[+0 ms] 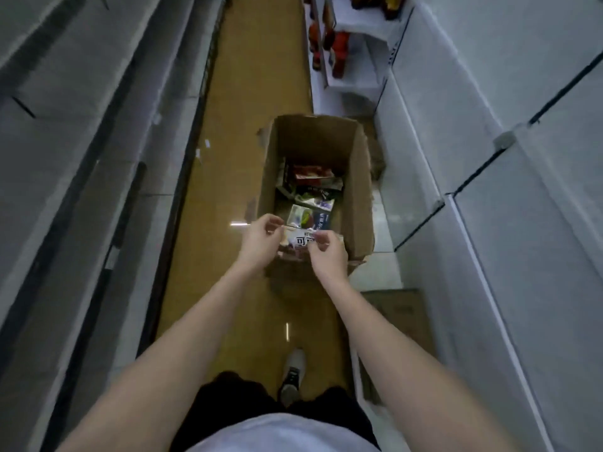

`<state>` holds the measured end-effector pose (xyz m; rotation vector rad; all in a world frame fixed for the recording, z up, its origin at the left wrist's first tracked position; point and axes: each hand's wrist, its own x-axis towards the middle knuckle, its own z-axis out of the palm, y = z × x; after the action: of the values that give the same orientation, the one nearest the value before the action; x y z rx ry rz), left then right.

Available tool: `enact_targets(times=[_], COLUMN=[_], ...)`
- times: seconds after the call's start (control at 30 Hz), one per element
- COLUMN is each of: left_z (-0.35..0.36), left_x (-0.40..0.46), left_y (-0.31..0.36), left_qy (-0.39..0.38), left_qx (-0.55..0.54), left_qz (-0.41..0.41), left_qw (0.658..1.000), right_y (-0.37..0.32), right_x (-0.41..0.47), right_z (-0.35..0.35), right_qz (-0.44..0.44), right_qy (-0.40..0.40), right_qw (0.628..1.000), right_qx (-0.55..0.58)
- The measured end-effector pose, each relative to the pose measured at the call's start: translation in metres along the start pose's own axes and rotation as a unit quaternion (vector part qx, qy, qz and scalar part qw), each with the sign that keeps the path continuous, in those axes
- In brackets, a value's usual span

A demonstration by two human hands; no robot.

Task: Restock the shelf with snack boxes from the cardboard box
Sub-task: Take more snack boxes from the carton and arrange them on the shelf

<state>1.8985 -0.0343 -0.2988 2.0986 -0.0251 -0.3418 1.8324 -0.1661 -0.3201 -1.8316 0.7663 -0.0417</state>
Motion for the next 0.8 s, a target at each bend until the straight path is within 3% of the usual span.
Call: enact_targets(times=[0.23,0.57,0.8], left_z=[0.026,0.108,0.159], left_x=[0.109,0.293,0.371], left_y=[0.010,-0.040,-0.088], left_qy=[-0.040,-0.138,-0.183], left_qx=[0.020,-0.002,0.040], left_qz=[-0.034,-0.201,-0.279], left_qw=[0.998,0.970,0.942], right_y=[0.000,0.017,0.062], right_x=[0.113,0.278,0.352], right_z=[0.005,0.032,0.055], right_qz=[0.084,0.229,0.310], right_qy=[0.005,-0.014,-0.037], right_qw=[0.996,0.973,0.949], right_qx=[-0.005,0.010,0.042])
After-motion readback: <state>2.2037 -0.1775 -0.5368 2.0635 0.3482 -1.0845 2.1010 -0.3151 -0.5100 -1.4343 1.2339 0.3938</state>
